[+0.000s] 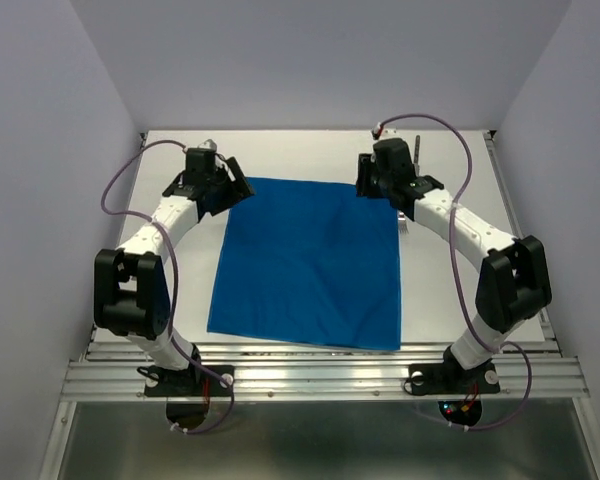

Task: Fold the napkin into a case and place the utensils inside
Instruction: Flatten out the crumpled napkin at the center of the board.

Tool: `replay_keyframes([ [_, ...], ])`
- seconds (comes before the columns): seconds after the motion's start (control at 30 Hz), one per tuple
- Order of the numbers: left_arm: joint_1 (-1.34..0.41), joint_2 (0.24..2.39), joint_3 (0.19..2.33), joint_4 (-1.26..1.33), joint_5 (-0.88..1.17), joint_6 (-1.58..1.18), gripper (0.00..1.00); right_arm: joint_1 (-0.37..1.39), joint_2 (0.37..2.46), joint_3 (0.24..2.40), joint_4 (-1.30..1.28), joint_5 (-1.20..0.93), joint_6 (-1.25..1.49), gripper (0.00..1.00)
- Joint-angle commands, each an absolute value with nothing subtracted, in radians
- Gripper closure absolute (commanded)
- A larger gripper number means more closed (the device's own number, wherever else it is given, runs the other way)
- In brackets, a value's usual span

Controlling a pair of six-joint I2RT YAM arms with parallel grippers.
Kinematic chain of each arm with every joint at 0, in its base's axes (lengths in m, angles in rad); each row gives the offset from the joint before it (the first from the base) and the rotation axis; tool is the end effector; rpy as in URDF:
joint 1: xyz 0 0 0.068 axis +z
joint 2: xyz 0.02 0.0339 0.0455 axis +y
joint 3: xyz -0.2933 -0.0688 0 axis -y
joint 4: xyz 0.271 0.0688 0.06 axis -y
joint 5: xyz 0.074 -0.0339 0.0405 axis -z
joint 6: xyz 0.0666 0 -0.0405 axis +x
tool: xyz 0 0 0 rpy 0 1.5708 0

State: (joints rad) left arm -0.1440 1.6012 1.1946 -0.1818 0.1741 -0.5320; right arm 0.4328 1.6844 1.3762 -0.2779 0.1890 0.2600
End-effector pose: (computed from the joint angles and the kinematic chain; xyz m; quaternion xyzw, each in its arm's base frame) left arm 0.4117 -0.0714 0.2771 -0.1291 0.8699 -0.2281 0.4179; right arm 0.4100 0.1756 0.3028 -0.0313 0.8779 0.0816 0.4709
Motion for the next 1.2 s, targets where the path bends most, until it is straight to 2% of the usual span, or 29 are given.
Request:
replay_keyframes([
  [0.0, -0.207, 1.615, 1.120, -0.155, 0.195, -0.537, 0.21, 0.428, 1.632, 1.220, -0.308, 0.163, 0.379, 0.58],
  [0.13, -0.209, 1.681, 1.068, -0.092, 0.258, -0.580, 0.25, 0.417, 1.635, 1.144, -0.296, 0.172, 0.385, 0.66],
  [0.53, -0.187, 1.842, 1.100, -0.133, 0.250, -0.618, 0.25, 0.327, 1.785, 1.170, -0.255, 0.172, 0.344, 0.67],
  [0.83, -0.178, 1.950, 1.193, -0.169, 0.213, -0.618, 0.25, 0.296, 1.982, 1.347, -0.250, 0.183, 0.299, 0.67],
  [1.17, -0.158, 2.060, 1.463, -0.279, 0.178, -0.591, 0.24, 0.278, 2.227, 1.663, -0.265, 0.161, 0.245, 0.66],
])
